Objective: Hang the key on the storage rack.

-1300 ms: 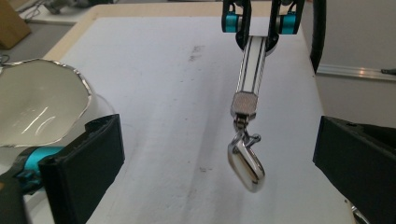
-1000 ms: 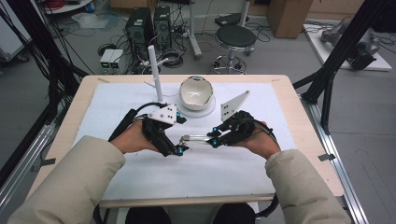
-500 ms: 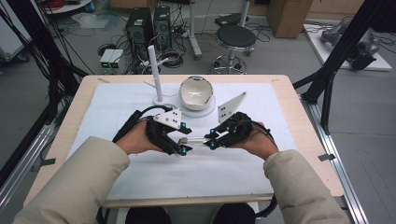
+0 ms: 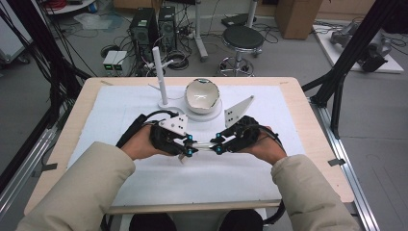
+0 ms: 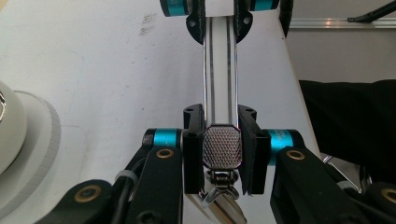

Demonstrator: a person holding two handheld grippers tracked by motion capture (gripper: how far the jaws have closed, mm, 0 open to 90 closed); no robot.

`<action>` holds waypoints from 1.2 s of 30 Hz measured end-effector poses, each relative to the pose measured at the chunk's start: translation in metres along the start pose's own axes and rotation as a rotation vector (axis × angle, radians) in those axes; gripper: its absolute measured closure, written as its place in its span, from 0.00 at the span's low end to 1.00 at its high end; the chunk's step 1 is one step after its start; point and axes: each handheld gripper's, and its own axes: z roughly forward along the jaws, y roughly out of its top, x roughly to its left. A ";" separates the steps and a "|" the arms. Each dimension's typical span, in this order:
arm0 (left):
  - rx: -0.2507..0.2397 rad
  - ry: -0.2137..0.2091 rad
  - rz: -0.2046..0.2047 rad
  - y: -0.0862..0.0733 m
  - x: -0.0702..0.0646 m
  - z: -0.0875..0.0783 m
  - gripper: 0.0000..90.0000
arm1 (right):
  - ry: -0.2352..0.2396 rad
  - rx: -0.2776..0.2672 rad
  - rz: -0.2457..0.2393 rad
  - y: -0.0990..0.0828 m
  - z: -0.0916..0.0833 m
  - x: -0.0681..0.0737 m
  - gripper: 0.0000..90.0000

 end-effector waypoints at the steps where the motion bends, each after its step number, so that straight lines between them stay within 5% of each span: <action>1: -0.002 -0.002 -0.012 0.000 0.000 0.000 0.82 | 0.000 0.000 0.000 0.000 0.000 0.000 0.82; 6: -0.003 -0.016 -0.022 0.000 0.002 -0.001 0.82 | 0.010 -0.011 0.019 -0.001 0.000 -0.001 0.82; 7: -0.005 -0.011 -0.025 0.000 0.002 -0.001 0.82 | 0.006 -0.047 0.018 -0.003 -0.001 -0.002 0.71; 8: -0.004 -0.004 -0.023 0.000 0.002 -0.002 0.82 | 0.006 -0.047 0.018 -0.003 -0.001 -0.002 0.71; 9: -0.011 -0.003 -0.026 0.000 0.002 -0.002 0.82 | -0.041 -0.131 0.010 -0.007 -0.001 -0.002 0.33; 10: -0.012 -0.002 -0.030 -0.001 0.003 -0.004 0.82 | -0.041 -0.131 0.010 -0.007 -0.001 -0.002 0.33; 13: -0.033 0.014 -0.039 -0.002 0.006 -0.009 0.82 | -0.175 -0.150 0.026 -0.013 -0.002 -0.003 0.00; 15: -0.047 0.026 -0.066 -0.004 0.009 -0.015 0.82 | -0.268 -0.230 0.090 -0.023 -0.010 -0.004 0.00; 18: -0.072 0.043 -0.111 -0.008 0.013 -0.025 0.82 | -0.325 -0.293 0.135 -0.035 -0.021 -0.004 0.00; 26: -0.159 0.118 -0.172 -0.019 0.026 -0.056 0.82 | -0.425 -0.400 0.194 -0.069 -0.043 0.001 0.00; 28: -0.185 0.133 -0.199 -0.025 0.031 -0.064 0.82 | -0.484 -0.449 0.213 -0.087 -0.052 0.008 0.00; 36: -0.288 0.215 -0.322 -0.048 0.054 -0.087 0.83 | -0.600 -0.550 0.294 -0.133 -0.063 0.025 0.00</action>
